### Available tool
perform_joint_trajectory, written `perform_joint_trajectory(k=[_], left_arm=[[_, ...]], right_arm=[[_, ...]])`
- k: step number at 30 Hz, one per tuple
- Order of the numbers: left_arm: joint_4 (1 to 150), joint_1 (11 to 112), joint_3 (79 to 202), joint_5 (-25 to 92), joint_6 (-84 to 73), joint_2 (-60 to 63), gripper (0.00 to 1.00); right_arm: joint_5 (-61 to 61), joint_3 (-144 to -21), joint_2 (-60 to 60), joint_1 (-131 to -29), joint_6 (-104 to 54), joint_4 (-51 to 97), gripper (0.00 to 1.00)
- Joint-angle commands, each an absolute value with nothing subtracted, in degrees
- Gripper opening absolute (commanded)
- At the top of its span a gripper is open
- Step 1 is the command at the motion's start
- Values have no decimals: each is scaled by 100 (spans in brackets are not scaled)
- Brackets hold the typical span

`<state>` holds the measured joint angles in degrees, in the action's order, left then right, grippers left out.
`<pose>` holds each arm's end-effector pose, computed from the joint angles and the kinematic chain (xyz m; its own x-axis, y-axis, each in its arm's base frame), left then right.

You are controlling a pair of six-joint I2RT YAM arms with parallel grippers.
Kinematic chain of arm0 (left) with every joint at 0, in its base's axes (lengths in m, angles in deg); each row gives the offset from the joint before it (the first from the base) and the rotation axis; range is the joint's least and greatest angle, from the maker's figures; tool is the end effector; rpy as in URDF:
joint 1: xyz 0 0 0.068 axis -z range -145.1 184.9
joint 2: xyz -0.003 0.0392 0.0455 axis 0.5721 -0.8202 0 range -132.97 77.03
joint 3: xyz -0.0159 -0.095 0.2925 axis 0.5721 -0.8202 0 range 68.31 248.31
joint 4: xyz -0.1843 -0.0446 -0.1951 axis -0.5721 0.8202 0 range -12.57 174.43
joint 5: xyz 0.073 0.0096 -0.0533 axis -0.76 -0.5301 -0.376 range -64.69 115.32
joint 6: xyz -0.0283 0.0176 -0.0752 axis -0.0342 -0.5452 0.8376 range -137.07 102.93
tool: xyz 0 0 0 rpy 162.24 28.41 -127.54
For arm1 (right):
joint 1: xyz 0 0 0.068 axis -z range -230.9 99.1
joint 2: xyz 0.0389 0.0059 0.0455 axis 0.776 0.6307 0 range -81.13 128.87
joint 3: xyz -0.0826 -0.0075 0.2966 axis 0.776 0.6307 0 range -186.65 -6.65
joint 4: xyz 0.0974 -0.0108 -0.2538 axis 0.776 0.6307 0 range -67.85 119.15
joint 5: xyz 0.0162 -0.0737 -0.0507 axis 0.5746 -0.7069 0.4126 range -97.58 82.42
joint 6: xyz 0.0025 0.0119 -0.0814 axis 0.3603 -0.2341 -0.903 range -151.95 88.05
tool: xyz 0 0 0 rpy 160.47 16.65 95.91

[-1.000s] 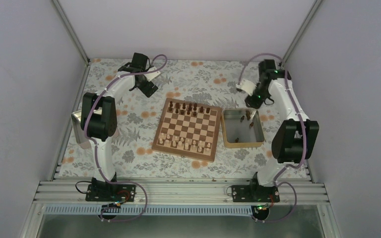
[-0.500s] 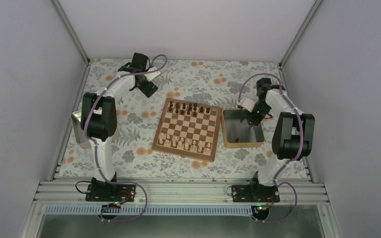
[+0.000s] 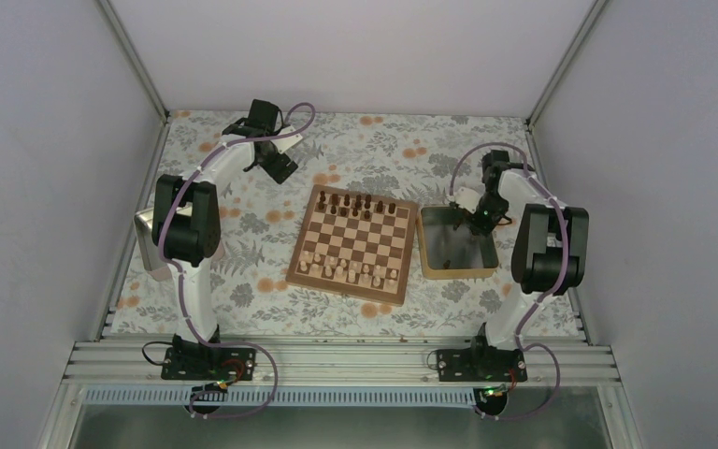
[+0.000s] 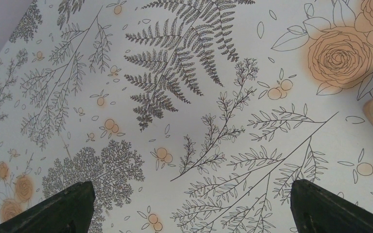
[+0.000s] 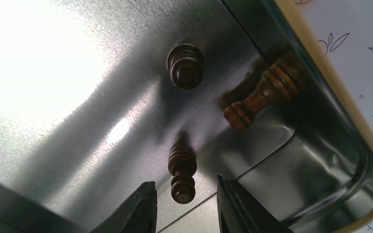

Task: Set up the chess pieces on the board
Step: Pick up the chess piece from the storage box.

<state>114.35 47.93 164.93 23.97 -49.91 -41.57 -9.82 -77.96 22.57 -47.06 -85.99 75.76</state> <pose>0.4865 -0.1109 0.2122 -0.5851 0.6919 -0.4231 0.6319 0.7159 0.2969 0.3487 -0.0263 0.1732 -0.6408 -0.7677 -0.0095 -0.7648 0.6393 -0.0792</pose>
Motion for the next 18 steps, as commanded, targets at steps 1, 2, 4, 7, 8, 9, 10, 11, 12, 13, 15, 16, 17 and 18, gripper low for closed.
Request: perform_joint_trajectory(k=[1,2,4,7,8,9,10,11,12,13,15,16,17,18], left_arm=[[11399,4826,16516,2404,-5042,-4144,100],[11399,4826,16510,2406,-5041,-4133,100],[11406,4830,16503,2403,-5045,-4127,100],[11408,4839,16501,2416,-5041,-4134,100],[11408,4835,16494,2424,-5045,-4130,100],[11408,4834,16500,2421,-5047,-4129,100],[11406,4834,16499,2425,-5042,-4128,100],[11411,4833,16499,2429,-5041,-4118,100],[11408,4832,16498,2430,-5046,-4125,100],[11408,4833,16491,2432,-5040,-4119,100],[11396,4829,16482,2428,-5044,-4115,100],[11401,4834,16489,2427,-5041,-4119,100],[11404,4836,16497,2431,-5045,-4117,100],[11407,4836,16498,2430,-5040,-4117,100]], right_arm=[[-1067,-7740,2386,-4646,-8540,7521,33],[-1047,-7741,2388,-4644,-8539,7524,33],[-1027,-7732,2404,-4644,-8539,7517,30],[-996,-7748,2457,-4648,-8515,7562,25],[-999,-7758,2464,-4650,-8503,7566,22],[-998,-7782,2469,-4657,-8489,7593,19],[-1003,-7811,2458,-4653,-8482,7622,17],[-1011,-7842,2444,-4650,-8477,7650,15],[-1008,-7907,2412,-4660,-8477,7697,13],[-995,-7978,2374,-4672,-8477,7766,11],[-963,-8161,2279,-4716,-8479,7941,9],[-988,-8256,2243,-4769,-8467,8032,8],[-1028,-8367,2212,-4845,-8445,8132,8],[-1046,-8490,2185,-4923,-8428,8231,7]])
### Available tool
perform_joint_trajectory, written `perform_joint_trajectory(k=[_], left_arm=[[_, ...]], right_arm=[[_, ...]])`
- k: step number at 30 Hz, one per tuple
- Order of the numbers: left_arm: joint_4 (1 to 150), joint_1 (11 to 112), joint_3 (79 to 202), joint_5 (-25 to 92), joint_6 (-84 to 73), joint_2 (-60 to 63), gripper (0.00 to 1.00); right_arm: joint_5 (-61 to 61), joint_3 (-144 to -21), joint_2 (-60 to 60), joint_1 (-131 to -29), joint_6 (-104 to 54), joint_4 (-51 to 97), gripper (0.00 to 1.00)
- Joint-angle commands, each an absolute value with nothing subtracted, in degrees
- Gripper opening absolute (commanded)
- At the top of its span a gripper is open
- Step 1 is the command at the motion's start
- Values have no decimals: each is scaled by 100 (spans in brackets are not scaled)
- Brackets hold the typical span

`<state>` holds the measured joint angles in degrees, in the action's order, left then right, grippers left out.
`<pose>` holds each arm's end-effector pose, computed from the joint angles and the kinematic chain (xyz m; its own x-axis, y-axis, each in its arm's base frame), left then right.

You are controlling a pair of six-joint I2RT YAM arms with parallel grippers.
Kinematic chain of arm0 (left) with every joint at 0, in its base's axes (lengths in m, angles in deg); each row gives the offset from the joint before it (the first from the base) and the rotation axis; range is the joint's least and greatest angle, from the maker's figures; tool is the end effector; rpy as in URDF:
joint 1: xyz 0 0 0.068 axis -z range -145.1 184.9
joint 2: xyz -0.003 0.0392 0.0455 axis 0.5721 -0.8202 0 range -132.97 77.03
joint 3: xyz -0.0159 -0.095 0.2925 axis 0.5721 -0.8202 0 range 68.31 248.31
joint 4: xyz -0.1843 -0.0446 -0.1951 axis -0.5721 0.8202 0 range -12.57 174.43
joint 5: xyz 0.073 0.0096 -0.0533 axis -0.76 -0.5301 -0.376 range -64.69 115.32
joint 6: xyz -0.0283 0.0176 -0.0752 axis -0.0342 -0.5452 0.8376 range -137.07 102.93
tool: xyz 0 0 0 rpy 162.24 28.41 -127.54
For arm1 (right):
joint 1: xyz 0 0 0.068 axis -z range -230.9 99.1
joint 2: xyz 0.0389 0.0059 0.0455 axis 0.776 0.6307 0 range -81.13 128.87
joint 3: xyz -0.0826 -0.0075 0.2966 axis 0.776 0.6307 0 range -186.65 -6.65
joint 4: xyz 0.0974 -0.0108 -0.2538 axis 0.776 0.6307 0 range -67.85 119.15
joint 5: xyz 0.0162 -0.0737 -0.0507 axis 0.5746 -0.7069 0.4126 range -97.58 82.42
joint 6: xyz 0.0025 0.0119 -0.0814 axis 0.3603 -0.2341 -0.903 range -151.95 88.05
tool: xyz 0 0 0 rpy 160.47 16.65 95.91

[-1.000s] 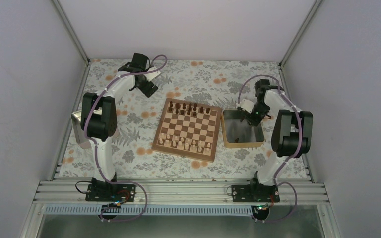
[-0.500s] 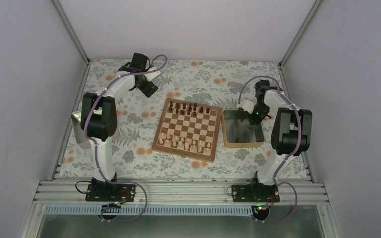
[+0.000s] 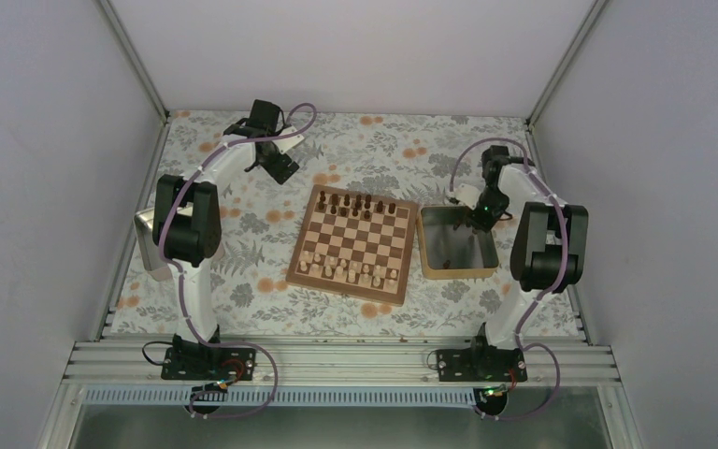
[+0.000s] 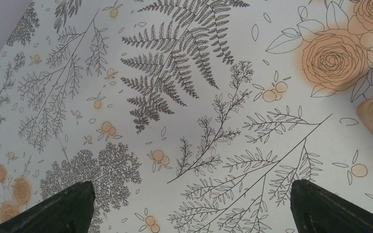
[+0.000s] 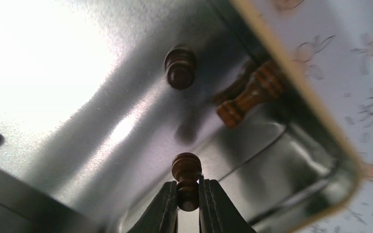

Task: Set up the chess pieces on the board
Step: Pick up the chess piece from the storage box, then place the chess piece on the chessboard.

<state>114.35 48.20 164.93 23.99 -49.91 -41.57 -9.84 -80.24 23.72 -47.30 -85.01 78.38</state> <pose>0.4860 -0.1132 0.2122 -0.5818 0.6946 -0.4232 0.6354 0.7129 0.2967 0.3525 -0.0251 0.1765 -0.6507 -0.7594 0.0051 -0.7583 0.6493 -0.0585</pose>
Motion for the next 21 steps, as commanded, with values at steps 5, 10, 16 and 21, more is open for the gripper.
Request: perform_joint_trajectory(k=[5,10,16,21], left_arm=[[11403,4834,16500,2434,-5040,-4085,100],[11426,4857,16518,2449,-5040,-4074,100],[11425,4871,16508,2444,-5043,-4075,100],[11425,4870,16518,2452,-5042,-4070,100]], right_arm=[[-969,-9364,2175,-5470,-8392,8711,5],[-868,-10587,2548,-6367,-8363,9222,5],[-677,-11535,3056,-7347,-8375,9466,5],[-516,-11719,3439,-7863,-8363,9447,5]])
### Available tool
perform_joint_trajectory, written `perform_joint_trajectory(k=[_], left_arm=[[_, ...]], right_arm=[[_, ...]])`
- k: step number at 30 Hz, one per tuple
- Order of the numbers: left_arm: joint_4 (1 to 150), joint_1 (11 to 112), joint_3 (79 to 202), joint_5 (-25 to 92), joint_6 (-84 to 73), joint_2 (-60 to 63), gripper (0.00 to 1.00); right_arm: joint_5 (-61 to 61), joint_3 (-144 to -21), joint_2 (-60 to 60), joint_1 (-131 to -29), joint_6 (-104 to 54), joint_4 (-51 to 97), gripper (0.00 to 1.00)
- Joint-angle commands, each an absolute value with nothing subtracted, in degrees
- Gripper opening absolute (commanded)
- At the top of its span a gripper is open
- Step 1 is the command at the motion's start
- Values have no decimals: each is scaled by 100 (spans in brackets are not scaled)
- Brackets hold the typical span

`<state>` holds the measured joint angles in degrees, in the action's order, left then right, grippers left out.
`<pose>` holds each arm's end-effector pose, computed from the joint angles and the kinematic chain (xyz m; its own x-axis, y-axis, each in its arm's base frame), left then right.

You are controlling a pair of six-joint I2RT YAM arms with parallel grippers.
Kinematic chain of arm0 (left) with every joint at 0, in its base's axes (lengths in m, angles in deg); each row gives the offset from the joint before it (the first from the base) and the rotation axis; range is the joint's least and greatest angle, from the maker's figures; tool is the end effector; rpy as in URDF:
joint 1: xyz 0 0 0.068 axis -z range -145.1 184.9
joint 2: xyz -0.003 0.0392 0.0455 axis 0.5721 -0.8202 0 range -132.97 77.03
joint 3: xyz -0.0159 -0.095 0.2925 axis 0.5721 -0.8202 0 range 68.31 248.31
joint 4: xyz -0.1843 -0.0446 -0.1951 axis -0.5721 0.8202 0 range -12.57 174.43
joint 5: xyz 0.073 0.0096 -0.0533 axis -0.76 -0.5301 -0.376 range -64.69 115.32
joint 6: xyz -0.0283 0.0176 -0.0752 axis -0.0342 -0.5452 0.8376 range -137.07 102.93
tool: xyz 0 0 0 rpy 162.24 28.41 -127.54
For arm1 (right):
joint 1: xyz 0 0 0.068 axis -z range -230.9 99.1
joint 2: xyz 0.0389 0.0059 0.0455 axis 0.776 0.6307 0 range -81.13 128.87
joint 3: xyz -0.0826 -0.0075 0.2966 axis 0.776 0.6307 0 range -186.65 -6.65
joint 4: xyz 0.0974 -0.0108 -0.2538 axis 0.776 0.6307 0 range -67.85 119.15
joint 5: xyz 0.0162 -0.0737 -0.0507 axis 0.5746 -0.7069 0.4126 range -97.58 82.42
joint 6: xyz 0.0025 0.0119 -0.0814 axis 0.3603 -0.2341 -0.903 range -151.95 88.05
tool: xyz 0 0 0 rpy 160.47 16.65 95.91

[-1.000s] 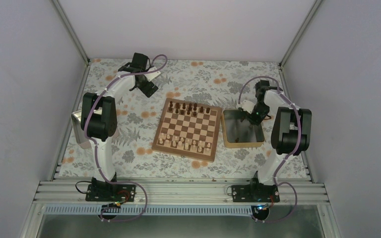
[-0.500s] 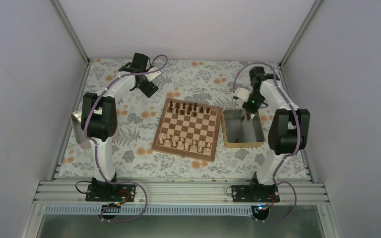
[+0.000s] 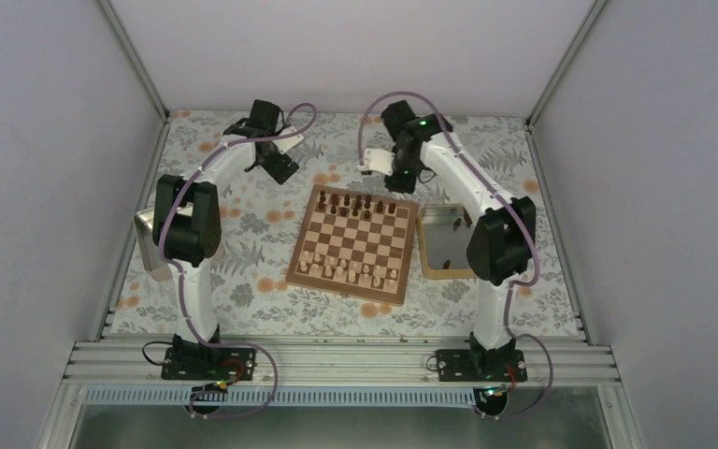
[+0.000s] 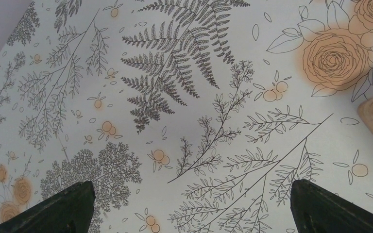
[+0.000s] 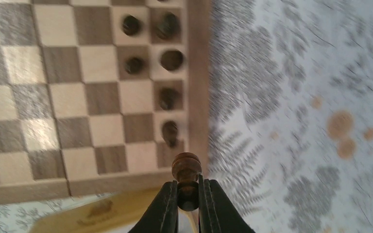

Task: Set up the chess pieces on the board
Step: Place the chess piece on the chessboard.

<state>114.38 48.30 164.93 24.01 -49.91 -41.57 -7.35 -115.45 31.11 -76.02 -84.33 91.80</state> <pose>0.4857 -0.1141 0.2121 -0.5807 0.6956 -0.4230 0.6369 0.7118 0.2962 0.3940 0.1850 0.2965 -0.1916 -0.9647 -0.1806 -0.9460 0.2305 -0.2279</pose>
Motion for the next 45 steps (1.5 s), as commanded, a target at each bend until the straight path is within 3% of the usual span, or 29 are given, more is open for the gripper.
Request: perform_joint_trajectory(k=[1,16,45], left_arm=[[11425,4874,16505,2452,-5049,-4066,100],[11403,4871,16500,2439,-5038,-4114,100],[11390,4876,16459,2453,-5043,-4092,100]], right_arm=[[-487,-11710,3496,-7933,-8365,9430,5],[-126,-10841,3904,-8234,-8376,8790,7],[-366,-10956,4204,-8221,-8416,8601,8]])
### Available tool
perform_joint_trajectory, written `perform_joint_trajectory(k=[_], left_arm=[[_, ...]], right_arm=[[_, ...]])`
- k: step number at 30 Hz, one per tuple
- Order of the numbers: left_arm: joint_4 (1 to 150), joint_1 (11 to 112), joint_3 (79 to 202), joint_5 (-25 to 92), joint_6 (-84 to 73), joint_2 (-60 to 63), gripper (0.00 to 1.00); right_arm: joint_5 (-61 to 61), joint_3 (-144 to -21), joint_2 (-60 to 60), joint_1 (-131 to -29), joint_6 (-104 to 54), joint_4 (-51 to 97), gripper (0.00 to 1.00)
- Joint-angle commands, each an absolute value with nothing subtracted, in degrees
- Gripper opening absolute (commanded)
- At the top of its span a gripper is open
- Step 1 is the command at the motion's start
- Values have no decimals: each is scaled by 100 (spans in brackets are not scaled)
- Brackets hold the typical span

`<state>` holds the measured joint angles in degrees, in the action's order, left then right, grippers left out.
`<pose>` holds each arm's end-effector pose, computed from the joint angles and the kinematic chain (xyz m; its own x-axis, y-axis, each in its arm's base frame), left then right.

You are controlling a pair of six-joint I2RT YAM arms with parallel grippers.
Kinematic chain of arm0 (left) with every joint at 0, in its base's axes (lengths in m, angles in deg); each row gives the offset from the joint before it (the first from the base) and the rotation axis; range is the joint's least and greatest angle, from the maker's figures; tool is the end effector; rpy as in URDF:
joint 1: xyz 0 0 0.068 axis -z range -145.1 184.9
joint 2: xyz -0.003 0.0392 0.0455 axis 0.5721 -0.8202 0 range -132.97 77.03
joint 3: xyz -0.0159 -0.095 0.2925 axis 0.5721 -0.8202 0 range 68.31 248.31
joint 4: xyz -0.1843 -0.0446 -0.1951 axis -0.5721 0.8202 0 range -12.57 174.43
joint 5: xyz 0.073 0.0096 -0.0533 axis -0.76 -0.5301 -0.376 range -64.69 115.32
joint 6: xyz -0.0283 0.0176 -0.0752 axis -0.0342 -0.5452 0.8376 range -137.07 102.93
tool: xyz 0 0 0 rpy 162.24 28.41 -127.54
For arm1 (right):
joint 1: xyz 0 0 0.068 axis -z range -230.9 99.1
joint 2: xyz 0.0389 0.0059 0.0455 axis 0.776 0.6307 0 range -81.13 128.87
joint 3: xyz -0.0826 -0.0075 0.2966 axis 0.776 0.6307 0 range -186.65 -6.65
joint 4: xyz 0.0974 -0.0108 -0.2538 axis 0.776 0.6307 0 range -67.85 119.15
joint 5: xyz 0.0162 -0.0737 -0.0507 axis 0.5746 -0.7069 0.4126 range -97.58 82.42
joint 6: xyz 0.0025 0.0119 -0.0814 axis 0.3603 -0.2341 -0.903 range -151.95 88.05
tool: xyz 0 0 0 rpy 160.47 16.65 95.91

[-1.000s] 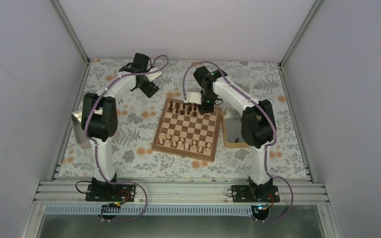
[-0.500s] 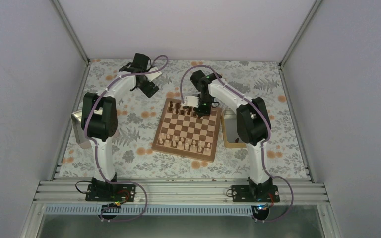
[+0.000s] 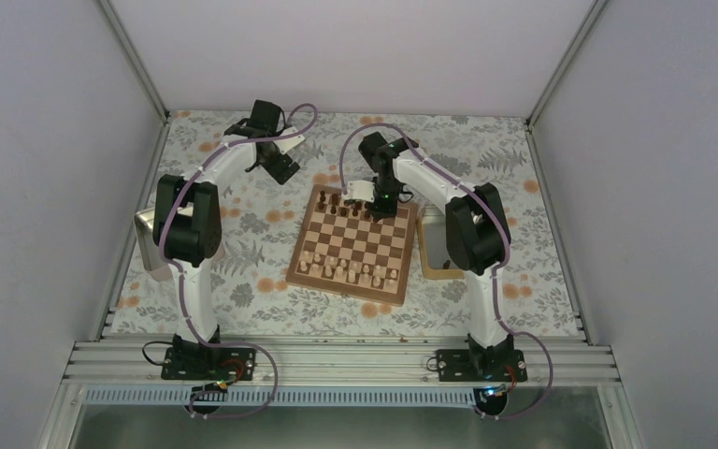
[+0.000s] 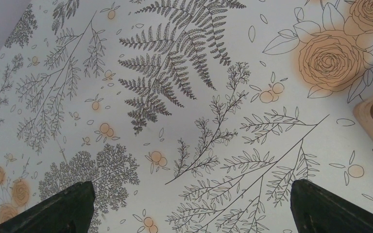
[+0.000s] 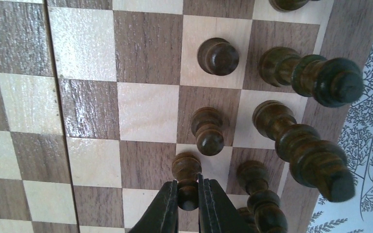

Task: Set up the chess pieces on the board
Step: Place the chess piece on the chessboard.

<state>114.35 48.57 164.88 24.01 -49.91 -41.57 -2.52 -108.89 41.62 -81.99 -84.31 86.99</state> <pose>0.4851 -0.1163 0.2119 -0.5775 0.6984 -0.4227 0.6404 0.7087 0.2960 0.3865 0.2404 0.1874 -0.1090 -0.9869 -0.1192 -0.9938 0.1110 -0.0104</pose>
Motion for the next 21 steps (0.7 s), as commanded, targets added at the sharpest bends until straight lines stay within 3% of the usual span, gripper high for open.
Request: perform_joint_trajectory(k=[1,16,21], left_arm=[[11390,4874,16463,2455,-5042,-4096,100],[11399,4884,16479,2469,-5046,-4108,100],[11399,4879,16471,2477,-5044,-4096,100]], right_arm=[[-381,-10970,4213,-8221,-8416,8597,8],[-502,-11036,4316,-8222,-8429,8596,8],[-499,-11015,4327,-8225,-8425,8599,13]])
